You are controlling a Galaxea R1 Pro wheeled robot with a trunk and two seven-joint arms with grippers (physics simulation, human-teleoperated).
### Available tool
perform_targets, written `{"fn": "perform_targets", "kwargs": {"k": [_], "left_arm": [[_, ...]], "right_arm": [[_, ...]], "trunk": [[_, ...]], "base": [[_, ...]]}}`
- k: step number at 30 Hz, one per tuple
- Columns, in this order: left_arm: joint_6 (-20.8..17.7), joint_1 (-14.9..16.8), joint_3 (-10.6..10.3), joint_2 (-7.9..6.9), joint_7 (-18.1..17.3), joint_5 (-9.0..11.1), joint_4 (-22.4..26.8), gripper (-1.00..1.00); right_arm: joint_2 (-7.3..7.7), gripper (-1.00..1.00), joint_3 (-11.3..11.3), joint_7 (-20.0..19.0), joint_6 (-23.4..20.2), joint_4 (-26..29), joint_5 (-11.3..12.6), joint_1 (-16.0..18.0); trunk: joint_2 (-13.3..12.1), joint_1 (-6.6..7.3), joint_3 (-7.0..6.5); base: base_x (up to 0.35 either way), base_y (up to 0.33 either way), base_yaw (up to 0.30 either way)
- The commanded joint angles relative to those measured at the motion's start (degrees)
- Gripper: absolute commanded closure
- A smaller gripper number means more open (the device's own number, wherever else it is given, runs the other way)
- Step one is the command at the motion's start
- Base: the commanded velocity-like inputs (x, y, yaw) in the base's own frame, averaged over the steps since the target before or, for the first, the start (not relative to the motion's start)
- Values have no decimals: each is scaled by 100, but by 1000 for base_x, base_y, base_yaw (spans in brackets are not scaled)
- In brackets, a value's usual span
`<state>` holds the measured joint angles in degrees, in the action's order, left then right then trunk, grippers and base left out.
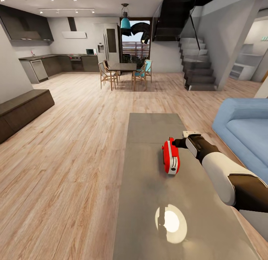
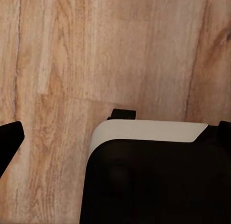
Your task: Turn on the radio receiver that's on the table in the living room.
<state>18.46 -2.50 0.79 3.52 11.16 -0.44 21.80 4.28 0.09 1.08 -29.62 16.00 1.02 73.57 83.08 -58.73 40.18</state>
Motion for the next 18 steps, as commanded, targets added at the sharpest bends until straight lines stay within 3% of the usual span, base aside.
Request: {"fn": "perform_targets", "kwargs": {"k": [1, 18], "left_arm": [[0, 1, 0, -2, 0, 0, 0, -100], [0, -3, 0, 7, 1, -2, -4, -100]], "right_arm": [[1, -100, -2, -1, 0, 0, -1, 0], [-5, -100, 0, 6, -34, 1, 3, 1]], "trunk": [[0, 0, 0], [0, 0, 49]], "base": [[0, 0, 0], [0, 0, 0]]}}
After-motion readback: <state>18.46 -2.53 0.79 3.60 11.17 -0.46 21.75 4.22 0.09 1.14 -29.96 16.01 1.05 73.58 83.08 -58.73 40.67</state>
